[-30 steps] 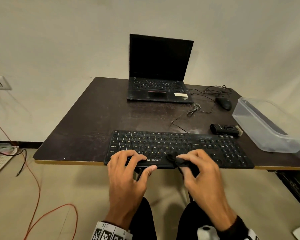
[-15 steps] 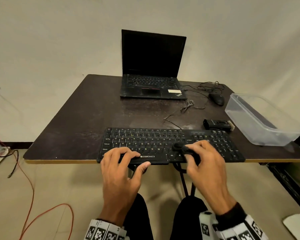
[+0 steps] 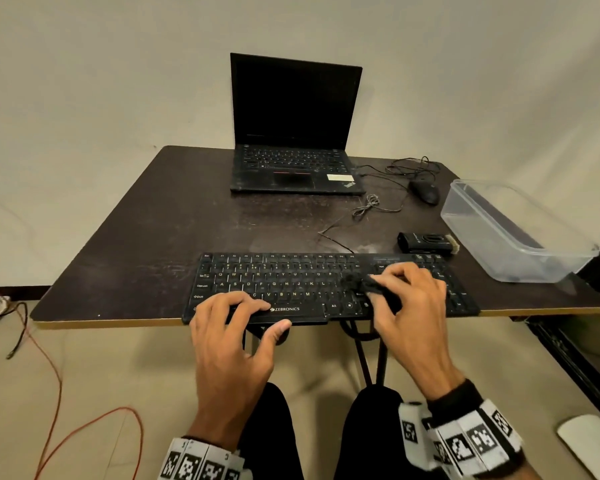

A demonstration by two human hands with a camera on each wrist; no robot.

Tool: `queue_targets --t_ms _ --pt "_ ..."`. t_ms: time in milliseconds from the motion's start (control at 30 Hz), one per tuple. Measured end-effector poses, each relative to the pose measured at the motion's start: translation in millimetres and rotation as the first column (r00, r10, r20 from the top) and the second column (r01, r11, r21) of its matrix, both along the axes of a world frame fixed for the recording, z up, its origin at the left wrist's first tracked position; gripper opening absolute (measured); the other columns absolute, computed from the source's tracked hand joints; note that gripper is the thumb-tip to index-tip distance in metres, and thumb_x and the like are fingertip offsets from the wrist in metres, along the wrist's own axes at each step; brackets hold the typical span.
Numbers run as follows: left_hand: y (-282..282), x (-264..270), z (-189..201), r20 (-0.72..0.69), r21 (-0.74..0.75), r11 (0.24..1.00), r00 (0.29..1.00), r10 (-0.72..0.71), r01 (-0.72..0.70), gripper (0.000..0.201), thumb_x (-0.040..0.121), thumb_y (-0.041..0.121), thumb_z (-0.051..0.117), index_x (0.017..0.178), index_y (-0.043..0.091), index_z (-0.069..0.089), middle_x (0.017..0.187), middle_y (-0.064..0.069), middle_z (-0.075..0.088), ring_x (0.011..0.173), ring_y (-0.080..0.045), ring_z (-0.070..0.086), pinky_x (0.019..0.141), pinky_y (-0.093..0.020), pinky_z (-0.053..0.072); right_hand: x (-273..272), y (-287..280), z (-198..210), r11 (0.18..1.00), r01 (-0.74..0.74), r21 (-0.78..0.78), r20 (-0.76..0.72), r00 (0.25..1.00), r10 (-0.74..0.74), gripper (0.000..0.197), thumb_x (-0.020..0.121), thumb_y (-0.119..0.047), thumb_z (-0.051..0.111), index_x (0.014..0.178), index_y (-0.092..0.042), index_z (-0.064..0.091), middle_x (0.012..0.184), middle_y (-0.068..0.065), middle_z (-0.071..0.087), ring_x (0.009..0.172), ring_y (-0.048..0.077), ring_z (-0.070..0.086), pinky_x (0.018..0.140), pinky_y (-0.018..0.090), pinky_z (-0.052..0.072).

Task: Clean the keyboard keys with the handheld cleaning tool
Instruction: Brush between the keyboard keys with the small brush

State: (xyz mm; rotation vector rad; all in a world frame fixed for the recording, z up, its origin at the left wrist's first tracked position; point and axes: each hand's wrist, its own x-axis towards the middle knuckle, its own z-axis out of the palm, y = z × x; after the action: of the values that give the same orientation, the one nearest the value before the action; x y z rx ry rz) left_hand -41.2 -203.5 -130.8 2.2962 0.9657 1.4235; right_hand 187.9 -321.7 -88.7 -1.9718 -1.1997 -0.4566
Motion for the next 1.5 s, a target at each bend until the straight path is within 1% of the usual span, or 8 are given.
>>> queue_targets --t_ms 200,300,467,633,767,967,1267,1500 --pt "-0.9 0.7 -0.8 0.005 0.007 1.000 1.000 0.009 -0.009 0.032 0.084 0.042 0.080 0.103 0.016 0.076 0.111 0.003 0.062 0.111 -0.024 0.053 0.096 -0.038 0.038 -22.3 20.8 7.8 0.971 -0.218 -0.096 -0.013 0.976 0.218 0.020 0.083 -0.005 0.078 0.100 -0.016 0.081 0.098 -0.006 0.066 0.089 0.015 0.064 0.083 0.028 0.051" --pt "-0.9 1.5 1.0 0.007 0.010 1.000 1.000 0.000 -0.001 0.033 0.086 0.045 0.077 0.102 0.016 0.076 0.111 0.003 0.062 0.111 -0.024 0.053 0.096 -0.038 0.038 2.7 33.9 17.9 0.994 -0.082 -0.066 -0.070 0.994 0.078 0.020 0.083 -0.006 0.081 0.101 -0.015 0.081 0.098 -0.002 0.071 0.089 0.018 0.069 0.085 0.038 0.058" --pt "-1.4 1.4 1.0 0.012 0.014 1.000 1.000 0.001 -0.002 0.032 0.086 0.044 0.078 0.102 0.017 0.076 0.110 0.004 0.062 0.110 -0.025 0.053 0.095 -0.039 0.039 -18.4 43.0 21.2 0.963 -0.192 -0.191 -0.012 0.981 0.194 0.024 0.084 -0.004 0.075 0.104 -0.017 0.080 0.097 -0.006 0.067 0.091 0.015 0.066 0.084 0.025 0.049" --pt "-1.2 0.7 0.9 0.013 0.016 1.000 1.000 0.001 -0.001 0.032 0.087 0.045 0.076 0.102 0.017 0.076 0.110 0.003 0.063 0.110 -0.027 0.055 0.096 -0.039 0.040 2.4 53.1 28.7 0.984 -0.007 -0.178 -0.065 0.998 -0.005 0.021 0.088 -0.008 0.074 0.103 -0.021 0.080 0.100 -0.004 0.071 0.094 0.019 0.068 0.088 0.038 0.057" --pt "-1.1 1.5 -0.2 0.013 0.011 1.000 1.000 0.009 -0.009 0.031 0.085 0.043 0.079 0.101 0.017 0.076 0.110 0.002 0.063 0.110 -0.027 0.055 0.097 -0.037 0.038 -24.6 60.3 28.2 0.952 -0.185 -0.245 -0.028 0.983 0.184 0.029 0.083 -0.001 0.072 0.104 -0.019 0.081 0.103 -0.003 0.074 0.099 0.020 0.068 0.090 0.030 0.050" --pt "-0.4 1.8 0.5 0.014 0.003 1.000 1.000 0.008 -0.008 0.032 0.084 0.044 0.079 0.101 0.017 0.076 0.110 0.001 0.064 0.110 -0.029 0.056 0.096 -0.041 0.040 -5.0 70.2 37.6 0.960 0.033 -0.279 -0.075 0.996 -0.056 0.033 0.087 -0.002 0.066 0.110 -0.020 0.082 0.110 0.001 0.078 0.106 0.026 0.068 0.093 0.041 0.055" --pt "1.1 2.3 -0.4 0.010 0.011 1.000 1.000 0.010 -0.010 0.033 0.085 0.045 0.076 0.100 0.016 0.076 0.110 0.000 0.064 0.109 -0.031 0.058 0.095 -0.042 0.041 -41.1 84.1 36.0 0.857 -0.299 -0.419 0.000 0.944 0.329 0.031 0.102 -0.021 0.065 0.132 -0.016 0.073 0.137 0.001 0.071 0.122 0.027 0.057 0.107 0.036 0.045" --pt "0.7 1.3 1.0 0.010 -0.005 1.000 1.000 0.000 0.000 0.031 0.082 0.040 0.083 0.100 0.016 0.076 0.109 0.001 0.063 0.108 -0.029 0.057 0.094 -0.047 0.043 12.7 64.4 51.3 0.947 0.027 -0.321 -0.092 0.994 -0.060 0.025 0.093 -0.010 0.071 0.110 -0.022 0.084 0.113 -0.002 0.082 0.110 0.023 0.074 0.101 0.035 0.056"
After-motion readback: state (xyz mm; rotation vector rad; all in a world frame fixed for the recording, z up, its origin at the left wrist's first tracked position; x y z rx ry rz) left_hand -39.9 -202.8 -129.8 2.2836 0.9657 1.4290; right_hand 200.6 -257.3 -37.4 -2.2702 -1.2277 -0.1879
